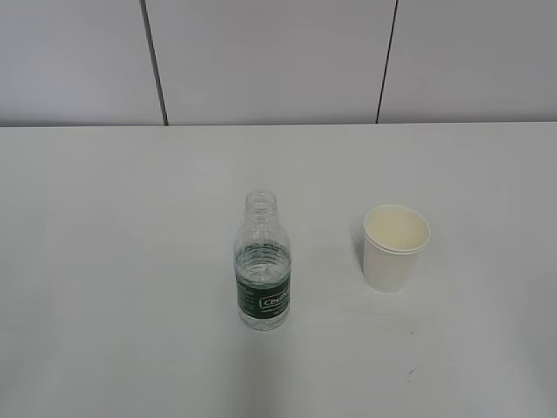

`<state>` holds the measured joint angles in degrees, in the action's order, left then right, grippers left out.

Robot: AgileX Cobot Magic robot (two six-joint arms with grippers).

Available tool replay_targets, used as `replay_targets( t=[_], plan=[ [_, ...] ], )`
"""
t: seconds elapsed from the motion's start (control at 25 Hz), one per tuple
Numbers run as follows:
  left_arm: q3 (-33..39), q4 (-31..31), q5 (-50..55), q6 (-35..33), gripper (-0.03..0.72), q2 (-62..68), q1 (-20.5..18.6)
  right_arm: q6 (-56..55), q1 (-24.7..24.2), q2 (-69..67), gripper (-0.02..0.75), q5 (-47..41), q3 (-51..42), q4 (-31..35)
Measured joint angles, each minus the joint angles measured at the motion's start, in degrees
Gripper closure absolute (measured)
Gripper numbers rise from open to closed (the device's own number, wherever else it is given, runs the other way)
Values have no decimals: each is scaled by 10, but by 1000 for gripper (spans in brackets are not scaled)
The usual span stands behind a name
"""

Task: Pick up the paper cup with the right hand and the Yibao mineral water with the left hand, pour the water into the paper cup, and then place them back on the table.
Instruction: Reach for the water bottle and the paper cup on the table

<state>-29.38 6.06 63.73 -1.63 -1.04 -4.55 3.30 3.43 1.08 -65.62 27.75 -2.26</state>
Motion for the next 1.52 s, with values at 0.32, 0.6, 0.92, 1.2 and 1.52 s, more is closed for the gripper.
replay_targets(
  t=[0.32,0.6,0.92,1.2,1.52],
  plan=[
    [0,0,0,0,128,0,0,0,0,0,153,0,0,0],
    [0,0,0,0,132,0,0,0,0,0,153,0,0,0],
    [0,0,0,0,136,0,0,0,0,0,153,0,0,0],
    [0,1,0,0,139,0,0,0,0,0,153,0,0,0],
    [0,1,0,0,143,0,0,0,0,0,153,0,0,0]
  ],
)
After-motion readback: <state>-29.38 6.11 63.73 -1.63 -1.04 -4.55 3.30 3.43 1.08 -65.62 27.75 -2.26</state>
